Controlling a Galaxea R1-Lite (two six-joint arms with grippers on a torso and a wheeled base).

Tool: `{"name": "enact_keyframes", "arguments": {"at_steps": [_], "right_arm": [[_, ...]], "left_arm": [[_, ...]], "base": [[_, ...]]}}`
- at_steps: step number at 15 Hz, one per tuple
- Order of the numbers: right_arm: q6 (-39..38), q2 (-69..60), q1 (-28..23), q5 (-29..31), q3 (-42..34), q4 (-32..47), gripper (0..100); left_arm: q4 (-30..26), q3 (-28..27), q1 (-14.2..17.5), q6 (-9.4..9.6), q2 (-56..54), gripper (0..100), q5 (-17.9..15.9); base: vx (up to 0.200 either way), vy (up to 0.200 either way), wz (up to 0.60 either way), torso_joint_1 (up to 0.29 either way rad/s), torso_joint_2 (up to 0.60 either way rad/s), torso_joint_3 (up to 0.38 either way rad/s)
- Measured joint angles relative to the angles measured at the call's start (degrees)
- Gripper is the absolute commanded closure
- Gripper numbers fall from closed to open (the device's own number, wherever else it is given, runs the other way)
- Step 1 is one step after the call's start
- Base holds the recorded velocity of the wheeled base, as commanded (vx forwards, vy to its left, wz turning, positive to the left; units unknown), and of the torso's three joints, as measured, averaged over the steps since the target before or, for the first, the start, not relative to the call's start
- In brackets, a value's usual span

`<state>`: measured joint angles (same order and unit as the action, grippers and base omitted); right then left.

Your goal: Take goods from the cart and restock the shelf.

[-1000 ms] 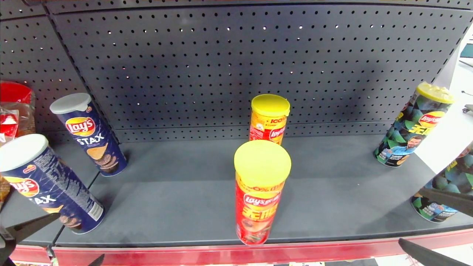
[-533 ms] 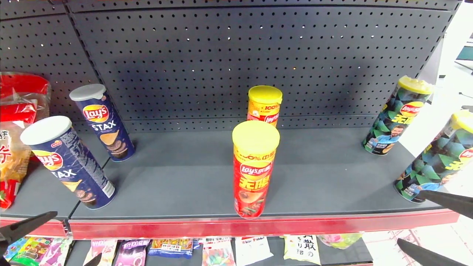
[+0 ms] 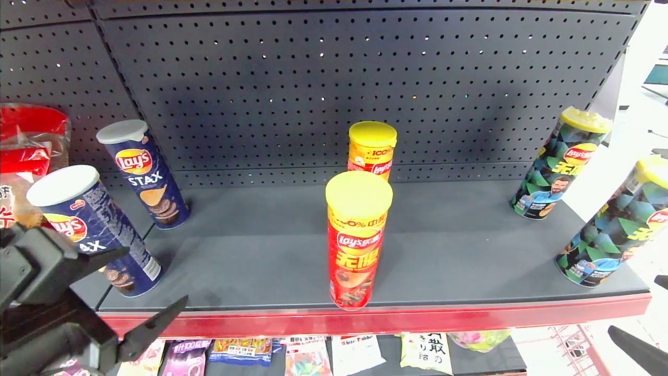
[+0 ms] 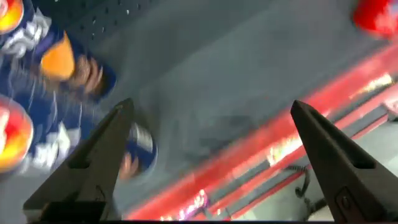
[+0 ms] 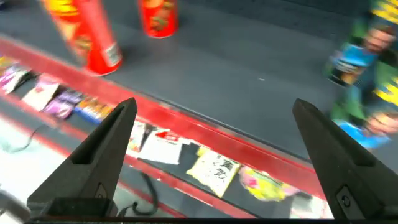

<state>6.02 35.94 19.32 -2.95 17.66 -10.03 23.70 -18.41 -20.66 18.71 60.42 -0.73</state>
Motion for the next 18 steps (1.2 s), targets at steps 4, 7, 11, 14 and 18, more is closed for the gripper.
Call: {"name": "enact_keyframes", "arguments": {"at_steps": [4, 7, 11, 14, 18], "right_arm": [[-2.7, -3.5, -11.7, 0.0, -1.3, -0.1, 0], [-3.0, -5.8, -14.4, 0.2, -2.7, 0.0, 0], [-3.0, -7.9, -15.1, 0.2, -3.9, 0.0, 0], [-3.0, -8.2, -15.2, 0.2, -3.7, 0.0, 0], [-3.0, -8.2, -15.2, 0.2, -3.7, 0.0, 0]], "left_arm": [[7.9, -4.2, -8.1, -5.56, 14.4, 0, 0.4], [8.7, -8.5, -11.9, -6.67, 22.4, 0, 0.7], [8.8, -14.1, -12.8, -7.33, 30.9, 0, 3.3], [8.9, -17.8, -13.8, -7.44, 35.6, 0, 3.7], [8.8, -19.6, -16.1, -7.28, 39.4, 0, 3.3]], "base": [[0.000, 0.000, 0.00, 0.000, 0.00, 0.000], [0.000, 0.000, 0.00, 0.000, 0.00, 0.000], [0.000, 0.000, 0.00, 0.000, 0.00, 0.000], [0.000, 0.000, 0.00, 0.000, 0.00, 0.000], [0.000, 0.000, 0.00, 0.000, 0.00, 0.000]]}}
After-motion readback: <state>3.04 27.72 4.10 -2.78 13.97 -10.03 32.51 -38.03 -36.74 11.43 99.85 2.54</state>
